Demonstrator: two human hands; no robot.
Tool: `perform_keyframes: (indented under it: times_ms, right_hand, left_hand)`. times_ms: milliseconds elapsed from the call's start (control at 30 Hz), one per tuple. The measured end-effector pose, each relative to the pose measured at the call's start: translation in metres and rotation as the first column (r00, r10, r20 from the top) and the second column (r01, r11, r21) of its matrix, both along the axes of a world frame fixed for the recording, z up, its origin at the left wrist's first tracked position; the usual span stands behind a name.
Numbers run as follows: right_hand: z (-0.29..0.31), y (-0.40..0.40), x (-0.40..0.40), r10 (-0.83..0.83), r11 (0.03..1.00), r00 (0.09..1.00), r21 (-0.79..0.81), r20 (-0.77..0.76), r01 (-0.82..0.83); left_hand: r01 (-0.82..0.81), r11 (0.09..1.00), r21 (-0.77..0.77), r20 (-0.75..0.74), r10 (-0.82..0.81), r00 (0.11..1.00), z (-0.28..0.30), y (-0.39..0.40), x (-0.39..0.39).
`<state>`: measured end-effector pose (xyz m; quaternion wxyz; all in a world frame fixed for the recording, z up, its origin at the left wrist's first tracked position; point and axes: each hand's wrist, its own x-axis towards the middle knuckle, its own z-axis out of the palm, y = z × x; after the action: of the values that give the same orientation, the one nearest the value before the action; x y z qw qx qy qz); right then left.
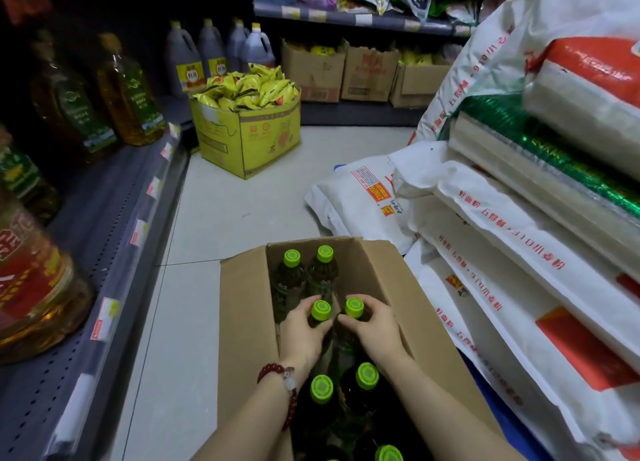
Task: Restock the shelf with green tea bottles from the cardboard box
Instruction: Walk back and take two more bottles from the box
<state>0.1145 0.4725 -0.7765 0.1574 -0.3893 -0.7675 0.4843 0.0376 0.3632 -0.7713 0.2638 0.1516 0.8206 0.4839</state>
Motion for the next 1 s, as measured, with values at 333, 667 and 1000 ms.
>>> perform_keyframes:
  times_ms: [333,667,1000]
  right_hand:
    - [-0.015,0.003,-0.001,0.054,0.997,0.998,-0.046,-0.019,-0.054]
    - [0.021,0.005,-0.005,-0.022,0.967,0.992,-0.255,-0.125,-0.011]
    - [0.211,-0.006,-0.013,-0.096,0.954,0.968,-0.298,-0.234,0.023]
  left_hand:
    - [-0.154,0.980,0.124,0.212,0.125,0.969,-0.011,0.006,-0.007]
    - [-0.287,0.929,0.236,0.370,0.187,0.910,0.012,0.007,-0.008]
    - [-0.219,0.912,0.348,0.324,0.102,0.940,0.196,0.007,-0.031]
